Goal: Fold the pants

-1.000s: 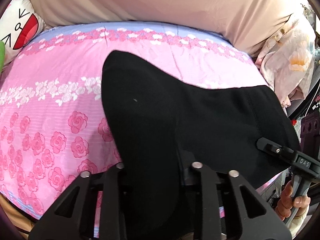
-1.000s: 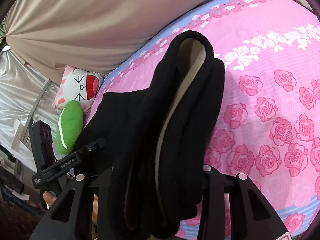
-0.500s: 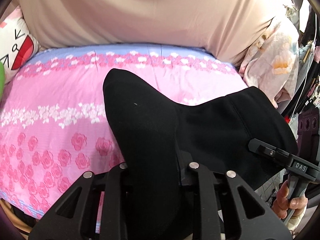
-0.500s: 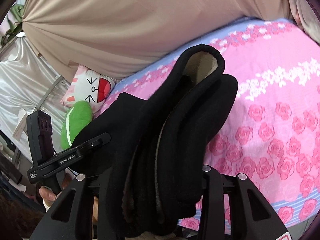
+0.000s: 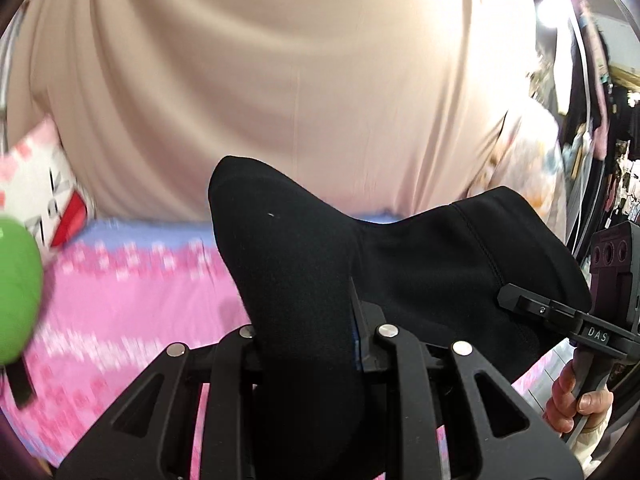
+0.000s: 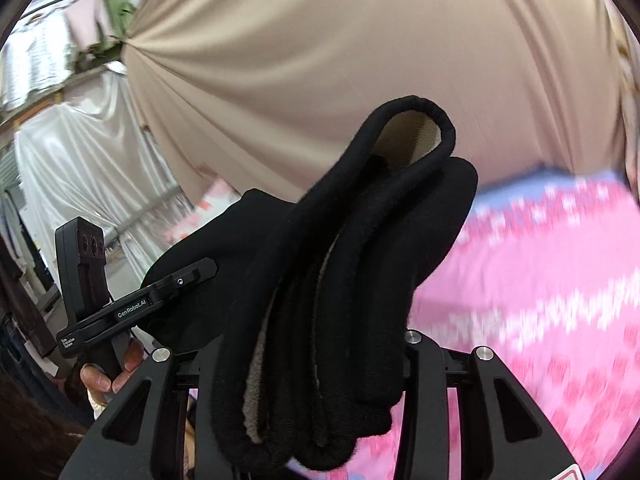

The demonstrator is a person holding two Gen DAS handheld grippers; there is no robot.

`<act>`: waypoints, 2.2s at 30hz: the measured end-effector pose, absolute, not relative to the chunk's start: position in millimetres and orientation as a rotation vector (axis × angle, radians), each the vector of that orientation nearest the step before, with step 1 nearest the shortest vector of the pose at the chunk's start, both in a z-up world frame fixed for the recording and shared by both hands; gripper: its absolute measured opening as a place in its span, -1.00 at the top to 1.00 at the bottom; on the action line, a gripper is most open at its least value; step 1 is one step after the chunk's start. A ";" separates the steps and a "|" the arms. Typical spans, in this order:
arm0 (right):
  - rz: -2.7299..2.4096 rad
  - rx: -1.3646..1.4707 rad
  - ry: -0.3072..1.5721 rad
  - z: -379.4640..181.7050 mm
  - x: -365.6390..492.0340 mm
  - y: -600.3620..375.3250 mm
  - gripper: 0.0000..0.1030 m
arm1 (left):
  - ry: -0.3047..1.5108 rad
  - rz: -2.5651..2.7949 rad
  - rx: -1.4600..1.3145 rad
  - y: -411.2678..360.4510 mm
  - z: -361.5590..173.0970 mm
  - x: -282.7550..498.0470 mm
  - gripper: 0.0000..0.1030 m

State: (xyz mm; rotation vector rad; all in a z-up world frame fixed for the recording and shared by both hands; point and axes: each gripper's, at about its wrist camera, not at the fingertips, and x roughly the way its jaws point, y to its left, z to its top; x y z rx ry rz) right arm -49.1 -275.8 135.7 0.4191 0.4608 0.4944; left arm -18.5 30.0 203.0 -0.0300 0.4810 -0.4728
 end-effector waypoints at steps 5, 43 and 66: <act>0.513 0.371 0.289 190.2 -50.8 -275.6 0.29 | 0.312 -0.462 -0.019 33.3 252.3 -23.2 0.57; 0.364 0.499 0.440 61.2 292.7 -308.6 0.29 | 0.490 -0.196 0.101 -65.1 130.4 304.7 0.57; 0.283 0.539 0.705 -72.6 361.4 -307.6 0.27 | 0.731 -0.179 0.108 -68.6 -0.4 377.1 0.54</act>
